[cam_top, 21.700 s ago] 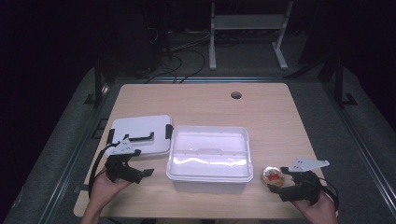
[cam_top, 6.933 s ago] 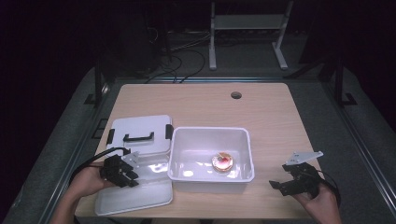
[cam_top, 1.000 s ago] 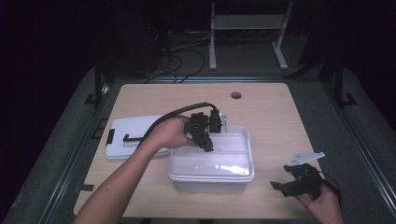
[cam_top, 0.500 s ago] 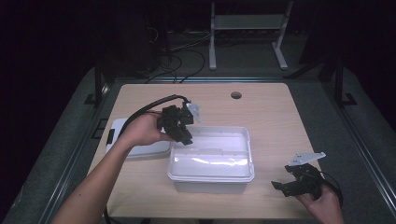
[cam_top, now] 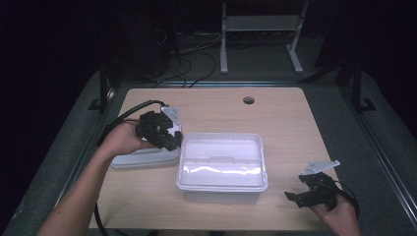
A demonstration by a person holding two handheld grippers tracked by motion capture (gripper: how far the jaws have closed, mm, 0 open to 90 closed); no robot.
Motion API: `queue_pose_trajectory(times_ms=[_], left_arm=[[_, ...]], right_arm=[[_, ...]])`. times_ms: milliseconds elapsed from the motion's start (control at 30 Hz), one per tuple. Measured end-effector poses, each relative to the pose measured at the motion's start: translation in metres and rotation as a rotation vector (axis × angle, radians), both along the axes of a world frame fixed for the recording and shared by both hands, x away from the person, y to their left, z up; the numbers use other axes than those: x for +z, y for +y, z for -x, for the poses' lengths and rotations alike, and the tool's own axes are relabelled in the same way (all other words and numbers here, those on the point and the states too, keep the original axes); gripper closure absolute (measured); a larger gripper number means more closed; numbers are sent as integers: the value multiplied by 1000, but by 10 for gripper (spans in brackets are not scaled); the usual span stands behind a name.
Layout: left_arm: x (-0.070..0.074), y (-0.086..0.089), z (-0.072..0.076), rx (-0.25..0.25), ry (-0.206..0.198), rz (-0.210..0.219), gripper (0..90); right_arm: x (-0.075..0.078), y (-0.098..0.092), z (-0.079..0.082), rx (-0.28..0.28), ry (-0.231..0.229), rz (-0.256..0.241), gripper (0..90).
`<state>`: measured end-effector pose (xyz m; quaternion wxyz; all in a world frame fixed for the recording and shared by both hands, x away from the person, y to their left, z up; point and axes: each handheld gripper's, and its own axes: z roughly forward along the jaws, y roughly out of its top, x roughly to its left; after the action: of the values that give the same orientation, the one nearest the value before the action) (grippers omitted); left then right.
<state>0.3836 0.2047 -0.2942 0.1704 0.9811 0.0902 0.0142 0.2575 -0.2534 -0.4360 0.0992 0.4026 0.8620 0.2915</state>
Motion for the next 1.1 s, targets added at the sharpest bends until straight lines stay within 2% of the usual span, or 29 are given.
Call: queue_pose_trajectory(times_ms=[33,100,233,300,367,500,800,833,967,1067,1100], left_arm=[[-3,10,-2,16,8,2,702],[-5,15,-2,20,6,1,692],[-15,37,-6,56,4,-12,668],[-17,41,-7,63,6,-7,653],[-25,55,-9,85,19,9,649],[-33,68,-12,100,13,32,635],[-53,95,-18,150,23,40,617],[-56,98,-19,155,26,53,617],[-70,113,-23,172,3,50,616],[-76,118,-27,173,-13,40,612],[-77,120,-28,175,-12,49,611]], right_arm=[[0,-1,0,-6,4,-2,176],[0,-1,0,-5,1,-2,176],[0,-1,0,-5,2,0,176],[0,-1,0,-8,2,-2,176],[1,-2,0,-7,0,-1,176],[1,-1,-1,-3,-2,6,176],[1,0,-1,0,0,9,176],[1,0,-1,0,0,9,176],[0,0,-2,3,4,11,176],[0,1,-2,6,5,17,175],[0,1,-2,6,7,17,175]])
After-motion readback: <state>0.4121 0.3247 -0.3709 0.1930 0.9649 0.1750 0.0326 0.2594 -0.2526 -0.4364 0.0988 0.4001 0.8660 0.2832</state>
